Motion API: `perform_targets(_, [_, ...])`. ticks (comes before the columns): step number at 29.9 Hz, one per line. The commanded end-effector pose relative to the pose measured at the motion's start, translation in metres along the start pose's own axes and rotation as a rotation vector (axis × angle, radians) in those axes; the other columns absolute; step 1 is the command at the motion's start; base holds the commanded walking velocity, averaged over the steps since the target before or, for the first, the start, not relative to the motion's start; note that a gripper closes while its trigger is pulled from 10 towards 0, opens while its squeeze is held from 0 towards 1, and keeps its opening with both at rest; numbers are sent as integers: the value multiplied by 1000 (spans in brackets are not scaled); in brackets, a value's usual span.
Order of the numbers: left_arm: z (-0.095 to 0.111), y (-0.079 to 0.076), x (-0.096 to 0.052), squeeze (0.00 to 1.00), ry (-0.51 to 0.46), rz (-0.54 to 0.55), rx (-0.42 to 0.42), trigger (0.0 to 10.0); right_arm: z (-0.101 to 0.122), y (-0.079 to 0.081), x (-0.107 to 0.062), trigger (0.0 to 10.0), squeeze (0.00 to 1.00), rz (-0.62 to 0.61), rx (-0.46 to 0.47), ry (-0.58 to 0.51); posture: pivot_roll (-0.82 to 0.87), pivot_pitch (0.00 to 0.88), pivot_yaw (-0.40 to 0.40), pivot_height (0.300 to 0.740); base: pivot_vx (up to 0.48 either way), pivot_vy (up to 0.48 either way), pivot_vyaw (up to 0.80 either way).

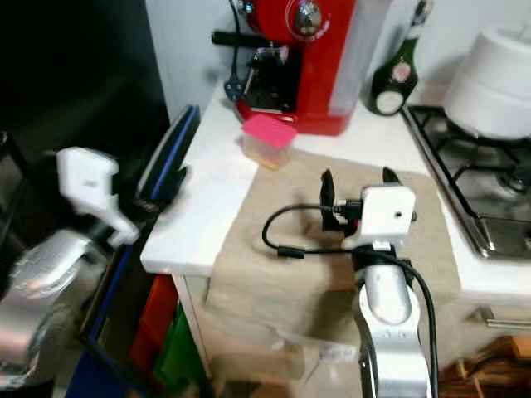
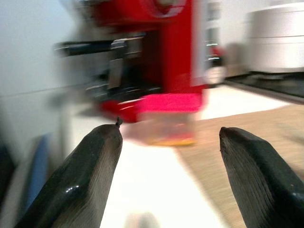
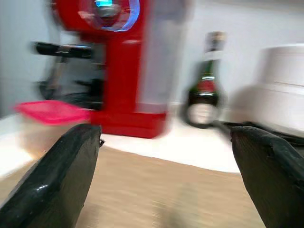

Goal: Restocking fridge

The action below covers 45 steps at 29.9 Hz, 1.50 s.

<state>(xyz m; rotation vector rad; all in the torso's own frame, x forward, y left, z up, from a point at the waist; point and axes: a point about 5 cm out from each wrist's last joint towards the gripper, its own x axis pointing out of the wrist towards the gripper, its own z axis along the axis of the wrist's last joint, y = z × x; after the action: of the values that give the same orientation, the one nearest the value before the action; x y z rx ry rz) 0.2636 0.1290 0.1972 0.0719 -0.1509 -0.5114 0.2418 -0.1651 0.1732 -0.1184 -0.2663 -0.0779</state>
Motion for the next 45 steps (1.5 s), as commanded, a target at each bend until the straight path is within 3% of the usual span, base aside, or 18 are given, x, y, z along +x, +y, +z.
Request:
perform_targets(1, [1,2,4,0,-17,-15,16,10000,7,-9,-2,10000,0,-59,-29,-48,-11,0,46,740,0,0,0])
perform_targets(6, [3,5,16,0,-57,-7,-18,10000,-4,-11,-4,10000,0,-95,-32,2,-25,0,53,740,0,0,0])
perform_targets(9, [9,6,26,0,-105,10,-15,10000,-5,-10,9,10000,0,-79,-46,-12,-15,0,53,740,472,0,-800])
perform_targets(14, [16,9,30,0,-147,44,-2,10000,-2,-3,26,10000,0,-37,-42,-48,0,0,39,740,471,0,-343])
perform_targets(20, [21,12,32,0,-204,171,-14,10000,16,12,46,10000,0,64,-9,-134,17,0,22,740,453,0,0])
perform_targets(24, [22,13,32,0,-218,197,-21,10000,21,17,53,10000,0,95,-9,-153,23,0,12,740,375,235,191])
perform_targets(29, [28,12,32,0,-251,211,27,10000,27,24,61,10000,0,133,8,-174,31,0,4,740,55,340,576])
perform_targets(37, [26,12,31,0,-238,217,38,10000,25,34,62,10000,0,208,57,-153,38,0,1,740,0,0,0])
perform_targets(45, [23,12,32,0,-210,191,67,10000,19,33,74,10000,0,213,117,-95,46,0,4,740,0,0,0])
